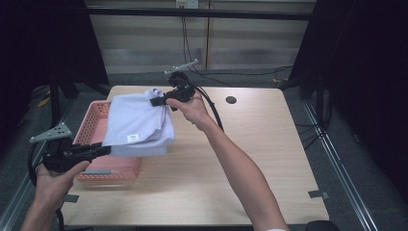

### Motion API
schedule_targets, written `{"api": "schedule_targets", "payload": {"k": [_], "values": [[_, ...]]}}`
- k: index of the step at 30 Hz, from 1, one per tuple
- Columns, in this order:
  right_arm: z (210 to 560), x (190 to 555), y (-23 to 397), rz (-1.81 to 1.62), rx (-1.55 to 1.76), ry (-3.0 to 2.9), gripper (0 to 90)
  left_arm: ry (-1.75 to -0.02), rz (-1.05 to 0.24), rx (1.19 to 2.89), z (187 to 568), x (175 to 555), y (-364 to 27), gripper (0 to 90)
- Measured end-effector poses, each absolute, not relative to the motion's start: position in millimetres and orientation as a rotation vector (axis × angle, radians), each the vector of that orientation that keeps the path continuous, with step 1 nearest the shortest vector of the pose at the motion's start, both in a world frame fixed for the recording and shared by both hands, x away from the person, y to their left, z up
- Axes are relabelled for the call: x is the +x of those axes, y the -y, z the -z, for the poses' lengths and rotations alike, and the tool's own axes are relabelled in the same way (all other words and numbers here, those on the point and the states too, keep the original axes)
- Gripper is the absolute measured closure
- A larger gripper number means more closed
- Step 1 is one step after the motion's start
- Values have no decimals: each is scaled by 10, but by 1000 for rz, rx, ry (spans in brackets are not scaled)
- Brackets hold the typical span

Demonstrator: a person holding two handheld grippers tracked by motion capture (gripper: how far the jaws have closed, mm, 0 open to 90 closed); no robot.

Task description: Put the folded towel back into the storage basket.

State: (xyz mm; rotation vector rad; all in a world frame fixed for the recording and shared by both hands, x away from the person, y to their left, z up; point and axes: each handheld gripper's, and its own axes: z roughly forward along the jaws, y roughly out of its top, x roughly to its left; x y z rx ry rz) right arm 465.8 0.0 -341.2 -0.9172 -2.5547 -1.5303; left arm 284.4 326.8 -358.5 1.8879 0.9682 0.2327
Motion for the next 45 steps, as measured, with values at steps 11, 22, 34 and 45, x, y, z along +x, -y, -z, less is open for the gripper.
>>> {"api": "schedule_targets", "payload": {"k": [11,22,34,45], "values": [[3434,4701,-453,1492,-932,2562,701,-1031,-265,1864,3548,2811,-3649,755],[3502,4704,-826,1485,-955,2540,701,-1109,-255,1822,3642,2799,-4019,759],[3717,4698,-1056,1497,-1020,2513,701,-1197,-267,1817,3808,2838,-4215,763],[4005,4722,-1149,1448,-1060,2503,698,-1268,-238,1827,4036,2909,-4282,765]]}}
